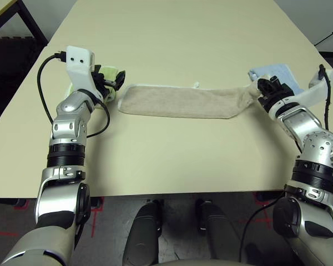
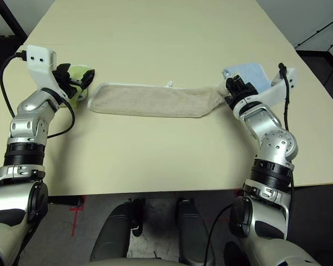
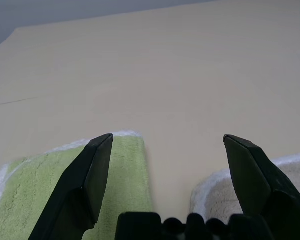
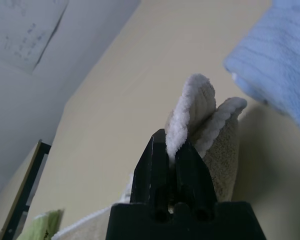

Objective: Fold the towel and set it aside.

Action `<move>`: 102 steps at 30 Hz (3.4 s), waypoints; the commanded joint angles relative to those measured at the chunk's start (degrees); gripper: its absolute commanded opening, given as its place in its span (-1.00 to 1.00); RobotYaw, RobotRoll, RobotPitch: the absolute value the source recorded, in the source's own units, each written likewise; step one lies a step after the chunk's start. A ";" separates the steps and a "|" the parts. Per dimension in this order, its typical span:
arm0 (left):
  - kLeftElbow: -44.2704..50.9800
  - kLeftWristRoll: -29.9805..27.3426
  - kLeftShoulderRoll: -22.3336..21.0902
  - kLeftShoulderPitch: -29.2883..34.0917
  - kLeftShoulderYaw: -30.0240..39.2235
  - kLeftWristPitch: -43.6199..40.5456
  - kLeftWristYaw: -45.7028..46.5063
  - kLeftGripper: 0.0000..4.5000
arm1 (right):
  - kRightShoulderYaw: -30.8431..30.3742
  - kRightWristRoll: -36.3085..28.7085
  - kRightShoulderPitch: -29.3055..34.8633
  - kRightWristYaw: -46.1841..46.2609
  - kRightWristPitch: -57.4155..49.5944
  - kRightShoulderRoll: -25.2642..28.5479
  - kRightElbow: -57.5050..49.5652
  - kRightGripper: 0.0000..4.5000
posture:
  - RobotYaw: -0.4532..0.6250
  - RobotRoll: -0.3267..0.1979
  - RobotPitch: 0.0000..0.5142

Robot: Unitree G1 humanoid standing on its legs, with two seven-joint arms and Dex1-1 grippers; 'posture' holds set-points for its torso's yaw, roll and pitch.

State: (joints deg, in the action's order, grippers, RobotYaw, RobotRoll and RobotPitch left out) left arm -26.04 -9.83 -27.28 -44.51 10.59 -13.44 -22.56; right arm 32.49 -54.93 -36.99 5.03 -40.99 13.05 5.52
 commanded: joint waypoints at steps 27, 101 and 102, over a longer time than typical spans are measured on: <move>-1.91 0.64 -0.09 -0.33 -0.42 1.21 0.60 1.00 | -10.35 -7.50 -0.71 -0.38 -7.63 -5.74 -8.69 -0.99 | -0.02 0.25 -0.34; -1.89 1.04 0.01 -0.50 -0.38 2.35 1.44 1.00 | -22.99 15.68 -5.68 -5.82 -2.99 -6.97 4.45 0.99 | 0.04 0.25 -0.43; -1.75 1.01 0.00 -0.43 -0.38 2.31 1.43 1.00 | -23.75 17.21 -5.43 -6.19 -2.46 -6.68 5.34 0.99 | 0.04 0.25 -0.43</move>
State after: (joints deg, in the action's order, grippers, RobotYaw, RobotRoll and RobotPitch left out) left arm -27.62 -9.23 -27.54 -44.62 10.57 -11.45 -21.29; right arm 9.84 -39.95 -42.73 -0.11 -44.51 6.10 9.64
